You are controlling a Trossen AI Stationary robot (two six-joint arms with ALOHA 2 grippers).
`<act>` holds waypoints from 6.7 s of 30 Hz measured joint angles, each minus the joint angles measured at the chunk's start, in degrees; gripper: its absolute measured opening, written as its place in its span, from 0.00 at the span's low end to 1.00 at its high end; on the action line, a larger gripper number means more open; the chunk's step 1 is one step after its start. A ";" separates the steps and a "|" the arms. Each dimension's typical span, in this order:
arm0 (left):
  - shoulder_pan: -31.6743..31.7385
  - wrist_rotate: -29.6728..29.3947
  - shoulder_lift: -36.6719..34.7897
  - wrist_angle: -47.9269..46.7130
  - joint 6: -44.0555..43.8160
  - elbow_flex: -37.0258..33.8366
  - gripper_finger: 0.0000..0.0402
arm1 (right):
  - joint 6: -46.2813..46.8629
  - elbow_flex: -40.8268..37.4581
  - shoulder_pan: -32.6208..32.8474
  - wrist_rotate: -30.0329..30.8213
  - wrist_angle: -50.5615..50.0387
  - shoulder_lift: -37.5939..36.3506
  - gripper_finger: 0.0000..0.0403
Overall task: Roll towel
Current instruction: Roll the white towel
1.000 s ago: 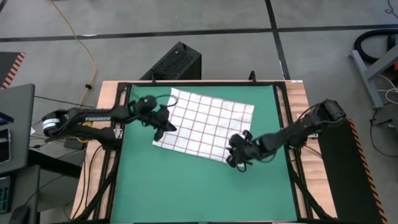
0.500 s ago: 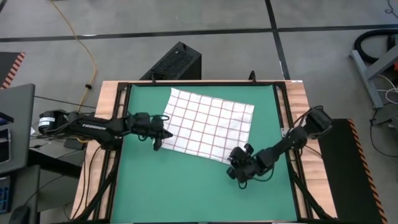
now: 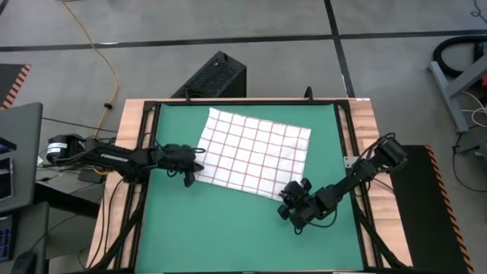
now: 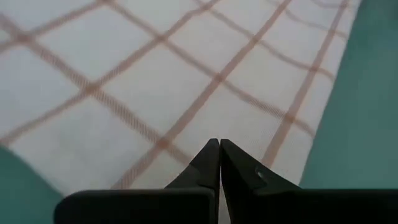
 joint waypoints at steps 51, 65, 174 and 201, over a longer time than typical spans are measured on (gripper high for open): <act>-15.92 -3.83 39.42 30.42 4.29 26.28 0.00 | -10.93 2.32 3.14 -6.12 -8.07 -12.82 0.33; -16.04 -6.05 48.78 26.30 -3.27 31.86 0.00 | -6.71 1.16 6.92 -6.15 -16.31 -12.70 0.30; -16.24 -9.22 29.06 1.04 0.22 31.78 0.00 | -3.00 4.61 6.78 -20.16 -28.45 -6.38 0.04; -42.29 -52.55 8.52 -8.27 -46.04 6.72 0.00 | -3.44 4.55 6.01 -20.53 -28.11 -6.29 0.03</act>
